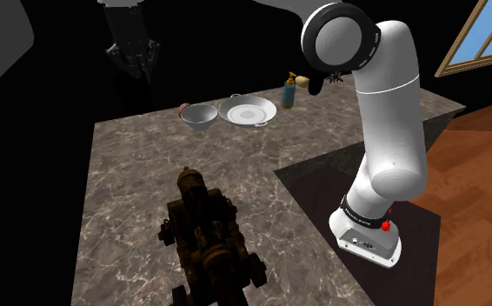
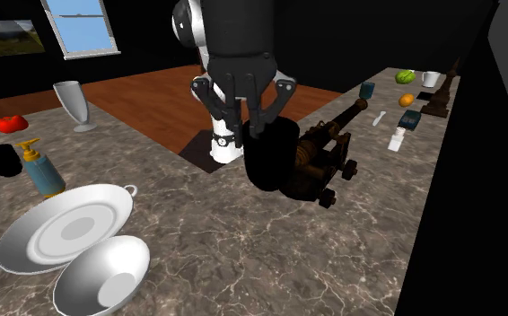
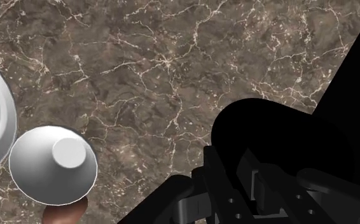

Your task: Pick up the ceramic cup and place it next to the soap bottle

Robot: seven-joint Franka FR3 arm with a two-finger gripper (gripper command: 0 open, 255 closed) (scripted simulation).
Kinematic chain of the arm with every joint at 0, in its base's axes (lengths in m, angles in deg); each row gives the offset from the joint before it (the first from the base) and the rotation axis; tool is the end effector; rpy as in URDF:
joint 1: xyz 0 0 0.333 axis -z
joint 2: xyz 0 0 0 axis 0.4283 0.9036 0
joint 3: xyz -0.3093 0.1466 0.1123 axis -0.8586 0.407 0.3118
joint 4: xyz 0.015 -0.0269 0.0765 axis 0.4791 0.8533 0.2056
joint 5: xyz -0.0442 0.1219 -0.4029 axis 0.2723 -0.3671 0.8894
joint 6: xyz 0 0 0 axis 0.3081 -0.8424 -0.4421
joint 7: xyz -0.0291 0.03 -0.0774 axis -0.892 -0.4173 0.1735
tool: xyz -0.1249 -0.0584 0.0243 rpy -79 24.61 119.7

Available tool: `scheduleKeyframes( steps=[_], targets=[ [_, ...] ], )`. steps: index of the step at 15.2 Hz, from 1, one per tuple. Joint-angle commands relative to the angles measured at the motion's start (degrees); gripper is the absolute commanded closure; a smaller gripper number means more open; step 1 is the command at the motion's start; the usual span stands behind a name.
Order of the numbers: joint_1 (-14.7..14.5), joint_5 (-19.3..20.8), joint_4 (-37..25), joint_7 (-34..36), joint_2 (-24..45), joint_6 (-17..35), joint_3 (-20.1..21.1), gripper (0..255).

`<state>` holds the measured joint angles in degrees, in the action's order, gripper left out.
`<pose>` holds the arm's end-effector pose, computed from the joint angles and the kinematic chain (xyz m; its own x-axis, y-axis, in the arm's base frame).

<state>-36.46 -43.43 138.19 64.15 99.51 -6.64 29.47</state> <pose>0.6666 0.2693 0.6192 0.9991 -0.0061 -0.0418 -0.0075 -0.9994 -0.0330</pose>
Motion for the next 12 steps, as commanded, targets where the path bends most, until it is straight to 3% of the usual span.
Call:
scheduleKeyframes(
  steps=[1,6,12],
  targets=[
    [2.8,-1.3,7.3,-1.9,-4.8,2.6,-0.1,255],
    [8.8,-4.2,21.3,-8.1,-14.7,6.8,-1.6,255],
    [14.0,-6.4,32.2,-16.2,-23.3,9.2,-4.7,255]
  ],
)
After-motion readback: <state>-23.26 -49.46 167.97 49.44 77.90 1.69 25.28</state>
